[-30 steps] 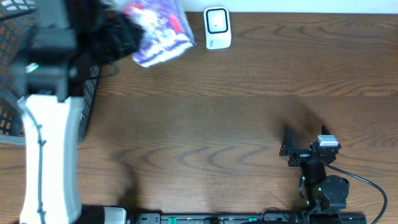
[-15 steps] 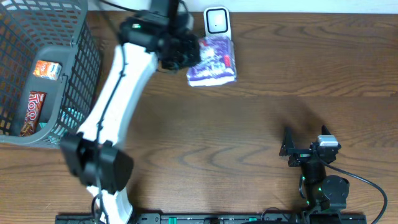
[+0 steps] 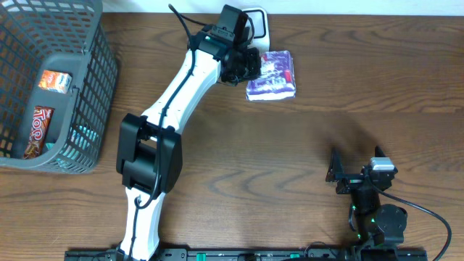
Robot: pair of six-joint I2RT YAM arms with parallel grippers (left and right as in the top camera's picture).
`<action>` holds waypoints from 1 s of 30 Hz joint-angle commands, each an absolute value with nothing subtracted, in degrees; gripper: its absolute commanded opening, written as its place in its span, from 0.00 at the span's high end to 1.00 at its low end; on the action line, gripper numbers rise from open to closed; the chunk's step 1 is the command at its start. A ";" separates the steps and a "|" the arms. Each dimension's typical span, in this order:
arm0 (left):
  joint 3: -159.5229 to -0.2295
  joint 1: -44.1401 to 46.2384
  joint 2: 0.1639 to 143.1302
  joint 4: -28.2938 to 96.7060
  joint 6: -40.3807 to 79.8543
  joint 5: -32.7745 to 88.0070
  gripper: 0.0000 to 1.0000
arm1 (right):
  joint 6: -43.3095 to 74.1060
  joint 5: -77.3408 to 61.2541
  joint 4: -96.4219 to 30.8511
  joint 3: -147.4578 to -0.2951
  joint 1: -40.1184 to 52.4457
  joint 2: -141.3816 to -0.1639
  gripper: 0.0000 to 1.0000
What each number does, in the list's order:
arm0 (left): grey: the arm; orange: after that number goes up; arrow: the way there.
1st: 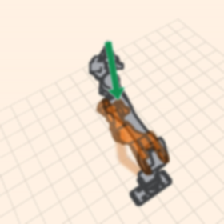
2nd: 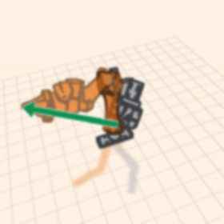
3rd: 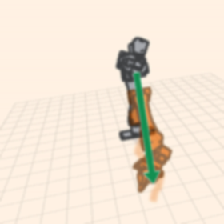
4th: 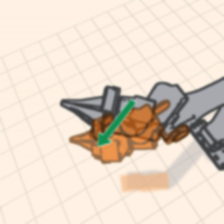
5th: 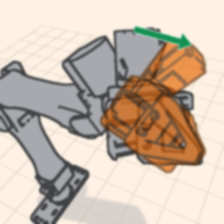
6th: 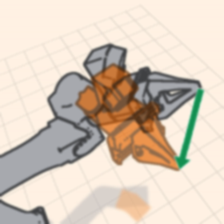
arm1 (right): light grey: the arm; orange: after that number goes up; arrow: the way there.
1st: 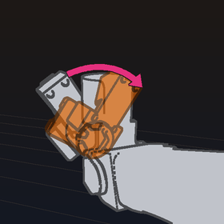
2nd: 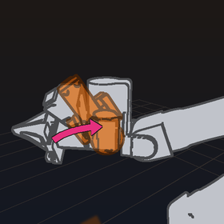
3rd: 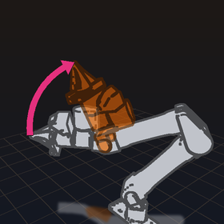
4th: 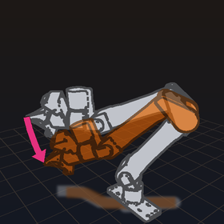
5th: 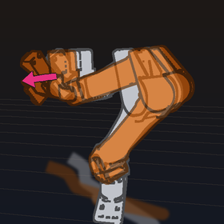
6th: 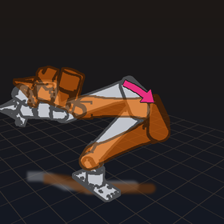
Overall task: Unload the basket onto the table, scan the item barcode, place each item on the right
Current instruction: 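Carry the Carefree pack to the scanner and place it on the table, then reach the left gripper into the basket and grasp the green wipes pack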
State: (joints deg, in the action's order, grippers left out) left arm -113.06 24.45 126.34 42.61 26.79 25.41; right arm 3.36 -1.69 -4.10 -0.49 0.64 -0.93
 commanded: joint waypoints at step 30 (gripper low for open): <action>-113.49 5.28 99.72 43.64 23.97 25.91 0.43 | 2.70 -1.61 -4.25 -0.32 0.47 -0.75 0.01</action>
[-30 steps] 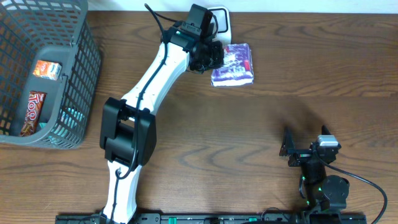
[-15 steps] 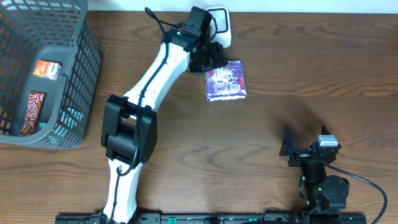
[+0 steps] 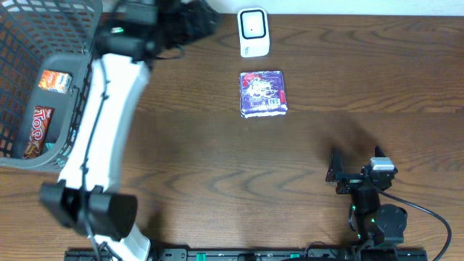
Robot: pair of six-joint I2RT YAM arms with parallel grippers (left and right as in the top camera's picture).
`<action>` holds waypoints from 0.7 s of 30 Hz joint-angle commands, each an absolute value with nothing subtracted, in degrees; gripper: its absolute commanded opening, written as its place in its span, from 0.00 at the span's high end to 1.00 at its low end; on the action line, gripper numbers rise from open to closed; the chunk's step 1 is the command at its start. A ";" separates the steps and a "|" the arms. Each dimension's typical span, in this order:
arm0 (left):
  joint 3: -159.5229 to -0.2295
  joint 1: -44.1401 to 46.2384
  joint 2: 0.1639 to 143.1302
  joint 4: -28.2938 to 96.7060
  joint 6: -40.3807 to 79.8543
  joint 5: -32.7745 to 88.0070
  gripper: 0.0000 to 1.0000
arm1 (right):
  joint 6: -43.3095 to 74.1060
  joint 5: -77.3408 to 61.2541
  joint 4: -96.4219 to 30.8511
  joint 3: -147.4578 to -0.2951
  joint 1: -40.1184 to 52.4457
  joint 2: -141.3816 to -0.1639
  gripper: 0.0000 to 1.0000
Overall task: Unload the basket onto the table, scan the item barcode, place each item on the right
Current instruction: 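Reach the left gripper into the basket and grasp the green wipes pack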
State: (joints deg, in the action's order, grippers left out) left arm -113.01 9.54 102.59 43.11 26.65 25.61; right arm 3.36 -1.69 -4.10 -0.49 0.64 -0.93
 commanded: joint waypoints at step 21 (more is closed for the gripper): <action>-113.47 -31.68 93.27 62.08 24.01 -7.35 0.43 | 2.70 -1.61 -4.25 -0.32 0.47 -0.75 0.01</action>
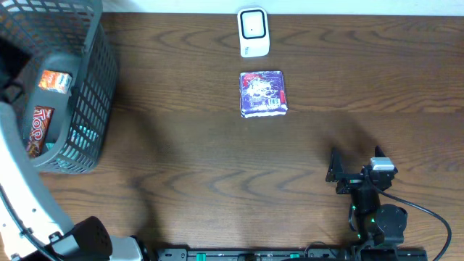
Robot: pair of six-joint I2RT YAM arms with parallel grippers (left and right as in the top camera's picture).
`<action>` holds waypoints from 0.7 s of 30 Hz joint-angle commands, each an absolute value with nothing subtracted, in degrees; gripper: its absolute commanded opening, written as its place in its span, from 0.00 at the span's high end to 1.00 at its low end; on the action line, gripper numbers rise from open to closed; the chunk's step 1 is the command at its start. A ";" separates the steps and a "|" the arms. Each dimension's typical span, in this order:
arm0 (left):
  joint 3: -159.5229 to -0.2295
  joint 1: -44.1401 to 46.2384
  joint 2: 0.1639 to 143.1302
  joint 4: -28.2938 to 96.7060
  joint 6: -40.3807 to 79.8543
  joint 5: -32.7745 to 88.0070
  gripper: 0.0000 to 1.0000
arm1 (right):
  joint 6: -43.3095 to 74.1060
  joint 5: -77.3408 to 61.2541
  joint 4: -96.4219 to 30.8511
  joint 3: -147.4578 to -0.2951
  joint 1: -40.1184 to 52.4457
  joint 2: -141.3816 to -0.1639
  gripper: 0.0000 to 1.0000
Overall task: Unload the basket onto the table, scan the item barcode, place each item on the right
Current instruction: 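Reach the left gripper into the basket and grasp the green wipes pack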
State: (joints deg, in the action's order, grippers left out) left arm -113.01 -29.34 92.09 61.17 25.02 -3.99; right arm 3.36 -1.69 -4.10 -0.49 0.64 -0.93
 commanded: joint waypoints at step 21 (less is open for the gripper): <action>-112.71 -33.98 109.23 73.65 29.08 1.48 0.51 | 2.70 -1.61 -4.25 -0.32 0.47 -0.75 0.01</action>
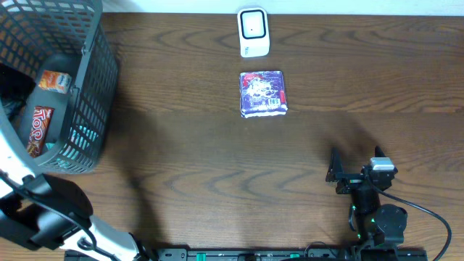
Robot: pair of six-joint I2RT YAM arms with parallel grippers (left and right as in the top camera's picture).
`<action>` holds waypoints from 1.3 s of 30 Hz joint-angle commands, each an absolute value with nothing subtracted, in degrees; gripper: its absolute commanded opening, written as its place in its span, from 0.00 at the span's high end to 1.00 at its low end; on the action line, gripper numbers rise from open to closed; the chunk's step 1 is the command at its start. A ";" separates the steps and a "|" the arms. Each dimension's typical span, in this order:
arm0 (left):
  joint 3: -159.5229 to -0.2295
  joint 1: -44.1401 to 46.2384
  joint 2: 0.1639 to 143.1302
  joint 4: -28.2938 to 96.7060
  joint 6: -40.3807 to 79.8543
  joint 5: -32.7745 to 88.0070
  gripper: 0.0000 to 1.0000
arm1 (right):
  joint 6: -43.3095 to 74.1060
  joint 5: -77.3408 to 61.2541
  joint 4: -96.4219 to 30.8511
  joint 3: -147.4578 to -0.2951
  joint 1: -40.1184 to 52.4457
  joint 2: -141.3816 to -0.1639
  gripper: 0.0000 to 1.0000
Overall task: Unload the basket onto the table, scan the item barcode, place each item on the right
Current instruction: 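Reach the left gripper into the basket and grasp the green wipes pack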
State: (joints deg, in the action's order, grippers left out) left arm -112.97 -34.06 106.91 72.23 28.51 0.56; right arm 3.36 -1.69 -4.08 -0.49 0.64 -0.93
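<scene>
A white barcode scanner (253,32) stands at the table's far edge, in the middle. Just in front of it a purple snack packet (264,93) lies flat, with nothing touching it. My left arm (51,210) reaches up along the left edge. Its gripper (10,101) shows only as a dark shape inside the grey basket (98,80), and its fingers cannot be made out. My right gripper (335,172) rests near the front right with its fingers apart and nothing between them.
The basket at the far left holds an orange packet (55,80), a brown bar (40,125) and something teal (85,135). The right arm's cable (428,214) loops at the front right.
My left arm has shifted: its elbow joint now shows at the front left, and the dark gripper sits lower in the basket. The purple packet, the scanner and the right arm have not moved.
My left gripper was at the purple packet, which lay tilted right beside the scanner. Then the packet lay flat in front of the scanner and the arm was over the basket's far corner. After that the arm stood at the left edge, and now its gripper is in the basket.
</scene>
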 commanded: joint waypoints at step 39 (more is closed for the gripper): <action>-92.97 -31.53 123.59 62.65 43.31 -4.56 0.43 | 2.70 -1.61 -4.25 -0.32 0.47 -0.75 0.01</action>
State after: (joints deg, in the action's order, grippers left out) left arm -94.70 -31.46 122.65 63.61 46.17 -3.38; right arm 3.36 -1.69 -4.10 -0.49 0.64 -0.93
